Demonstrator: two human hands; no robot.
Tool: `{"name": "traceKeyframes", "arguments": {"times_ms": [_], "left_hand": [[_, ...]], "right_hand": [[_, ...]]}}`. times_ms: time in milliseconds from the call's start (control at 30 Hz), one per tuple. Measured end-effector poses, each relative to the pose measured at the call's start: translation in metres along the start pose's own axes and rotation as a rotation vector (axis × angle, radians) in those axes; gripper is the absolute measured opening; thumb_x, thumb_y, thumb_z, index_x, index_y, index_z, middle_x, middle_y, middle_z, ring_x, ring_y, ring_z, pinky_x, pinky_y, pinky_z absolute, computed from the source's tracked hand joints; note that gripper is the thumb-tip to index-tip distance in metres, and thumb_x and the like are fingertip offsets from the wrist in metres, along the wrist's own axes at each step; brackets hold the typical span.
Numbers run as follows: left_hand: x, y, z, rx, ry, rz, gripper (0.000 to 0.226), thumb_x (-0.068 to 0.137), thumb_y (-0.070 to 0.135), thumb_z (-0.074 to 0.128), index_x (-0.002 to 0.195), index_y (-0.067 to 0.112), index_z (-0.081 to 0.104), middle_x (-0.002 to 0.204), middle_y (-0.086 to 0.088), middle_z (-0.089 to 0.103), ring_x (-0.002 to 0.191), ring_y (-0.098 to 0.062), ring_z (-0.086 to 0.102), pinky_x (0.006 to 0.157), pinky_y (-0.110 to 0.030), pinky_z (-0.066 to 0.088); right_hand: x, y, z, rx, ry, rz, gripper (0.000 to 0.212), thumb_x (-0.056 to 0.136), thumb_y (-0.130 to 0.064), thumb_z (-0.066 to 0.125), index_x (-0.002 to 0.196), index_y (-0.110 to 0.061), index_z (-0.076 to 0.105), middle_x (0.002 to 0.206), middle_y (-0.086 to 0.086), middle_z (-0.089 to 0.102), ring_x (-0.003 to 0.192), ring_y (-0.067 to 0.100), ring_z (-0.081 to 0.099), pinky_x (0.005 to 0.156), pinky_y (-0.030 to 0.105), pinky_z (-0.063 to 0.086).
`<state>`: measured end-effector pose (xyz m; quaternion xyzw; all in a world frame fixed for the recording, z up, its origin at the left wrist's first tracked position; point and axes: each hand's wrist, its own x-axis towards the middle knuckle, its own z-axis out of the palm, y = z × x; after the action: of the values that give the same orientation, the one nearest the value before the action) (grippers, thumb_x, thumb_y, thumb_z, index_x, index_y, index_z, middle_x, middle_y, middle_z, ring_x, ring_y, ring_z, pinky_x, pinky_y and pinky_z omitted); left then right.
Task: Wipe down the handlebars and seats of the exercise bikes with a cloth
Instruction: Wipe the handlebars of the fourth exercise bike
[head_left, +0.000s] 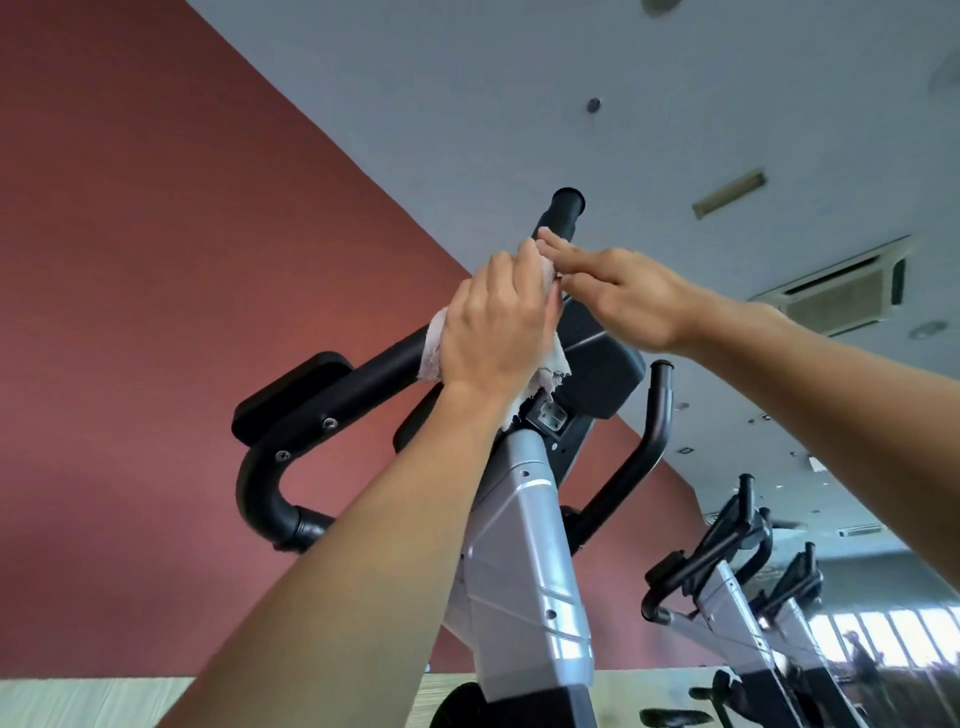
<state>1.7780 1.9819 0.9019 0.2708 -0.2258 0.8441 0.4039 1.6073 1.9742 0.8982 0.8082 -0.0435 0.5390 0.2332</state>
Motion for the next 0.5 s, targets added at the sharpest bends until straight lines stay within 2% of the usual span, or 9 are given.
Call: {"name": "traceKeyframes", "arguments": {"times_ms": [100, 233, 400, 500], "left_hand": [[-0.015, -0.015, 0.002, -0.005, 0.111, 0.047, 0.044, 0.102, 0.04, 0.053, 0.126, 0.006, 0.066, 0.095, -0.005, 0.068, 0.076, -0.021, 0.066, 0.069, -0.032, 0.051], [-0.039, -0.041, -0.006, -0.084, 0.116, 0.062, 0.045, 0.104, 0.039, 0.054, 0.128, 0.002, 0.063, 0.103, -0.011, 0.071, 0.081, -0.028, 0.068, 0.071, -0.038, 0.054], [-0.017, -0.016, -0.01, -0.148, 0.06, -0.142, 0.041, 0.099, 0.046, 0.055, 0.107, 0.007, 0.068, 0.079, -0.007, 0.067, 0.064, -0.029, 0.064, 0.054, -0.038, 0.049], [-0.01, -0.012, -0.006, -0.143, 0.096, -0.154, 0.041, 0.097, 0.047, 0.054, 0.101, 0.009, 0.069, 0.074, -0.005, 0.065, 0.061, -0.026, 0.064, 0.053, -0.036, 0.047]], "right_hand": [[0.0, 0.002, 0.003, -0.012, 0.041, 0.0, 0.049, 0.108, -0.011, 0.036, 0.156, -0.017, 0.04, 0.166, -0.01, 0.024, 0.151, 0.001, 0.021, 0.127, 0.026, 0.012], [-0.001, 0.003, 0.008, -0.056, 0.098, -0.002, 0.051, 0.106, -0.01, 0.034, 0.157, -0.016, 0.039, 0.165, -0.011, 0.025, 0.152, 0.004, 0.022, 0.127, 0.029, 0.011], [-0.006, 0.0, 0.013, -0.046, 0.133, -0.001, 0.052, 0.105, -0.009, 0.034, 0.157, -0.017, 0.039, 0.165, -0.011, 0.025, 0.154, 0.009, 0.023, 0.128, 0.033, 0.012], [-0.005, 0.0, 0.011, -0.092, 0.161, -0.004, 0.052, 0.104, -0.009, 0.035, 0.154, -0.019, 0.044, 0.163, -0.014, 0.029, 0.151, 0.008, 0.028, 0.125, 0.025, 0.015]]}}
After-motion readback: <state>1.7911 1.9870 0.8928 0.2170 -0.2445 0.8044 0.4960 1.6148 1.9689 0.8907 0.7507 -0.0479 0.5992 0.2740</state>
